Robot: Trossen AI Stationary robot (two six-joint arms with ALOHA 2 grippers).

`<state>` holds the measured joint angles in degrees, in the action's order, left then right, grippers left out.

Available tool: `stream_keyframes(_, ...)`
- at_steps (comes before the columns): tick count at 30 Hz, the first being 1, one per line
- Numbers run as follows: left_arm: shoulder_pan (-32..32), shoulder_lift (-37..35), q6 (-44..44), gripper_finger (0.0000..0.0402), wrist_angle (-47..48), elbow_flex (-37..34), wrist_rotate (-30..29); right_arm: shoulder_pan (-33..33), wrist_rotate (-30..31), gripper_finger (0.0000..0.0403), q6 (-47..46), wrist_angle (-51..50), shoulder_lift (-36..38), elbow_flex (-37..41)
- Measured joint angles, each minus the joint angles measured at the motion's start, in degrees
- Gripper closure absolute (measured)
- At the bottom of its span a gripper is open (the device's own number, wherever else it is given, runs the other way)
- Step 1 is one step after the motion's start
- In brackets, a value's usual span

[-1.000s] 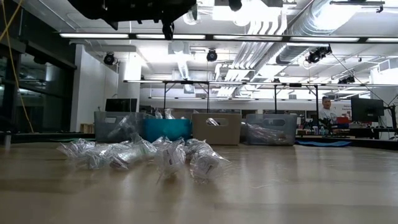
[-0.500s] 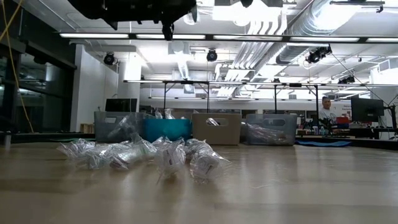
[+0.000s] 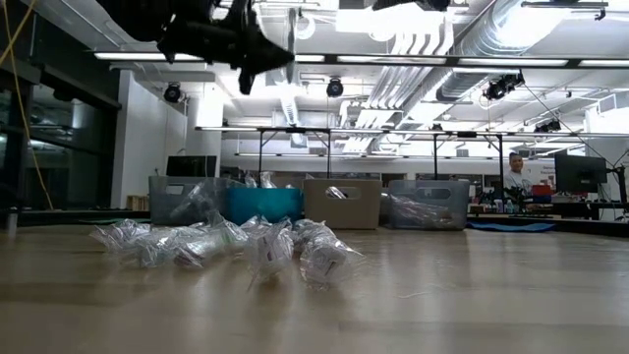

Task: Pick & Place Toothbrushes
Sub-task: Put the green toothbrush into the blue bin

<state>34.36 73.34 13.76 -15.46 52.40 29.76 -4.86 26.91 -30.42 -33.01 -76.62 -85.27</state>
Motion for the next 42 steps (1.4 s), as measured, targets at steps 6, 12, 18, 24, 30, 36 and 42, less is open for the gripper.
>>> stream_keyframes(6,2.65,0.00,0.02,0.0387,8.79,0.00,-4.95,0.00,0.81,0.0180,-2.64,-4.33,0.26,0.02)
stream_keyframes(12,2.81,0.00,1.44,0.0387,17.39,0.00,-13.85,0.00,1.71,0.0180,-2.99,-6.41,0.33,0.02)
stream_keyframes(18,2.76,0.00,4.22,0.0387,20.44,0.00,-22.71,0.00,1.75,0.0180,-2.93,-6.84,0.33,0.02)
stream_keyframes(24,2.76,0.02,7.29,0.0387,24.36,-0.27,-29.55,0.00,4.30,0.0180,-2.81,-7.38,0.33,0.02)
stream_keyframes(30,2.28,0.02,11.30,0.0387,24.10,-1.78,-33.27,0.00,5.03,0.0180,-2.53,-7.40,0.31,0.02)
stream_keyframes(36,2.29,1.81,15.11,0.0387,21.67,-3.24,-35.31,0.00,4.99,0.0180,-2.36,-7.37,0.28,0.02)
stream_keyframes(42,1.48,7.26,17.76,0.0387,18.32,-3.23,-35.03,0.00,5.02,0.0180,-2.18,-7.35,0.26,0.02)
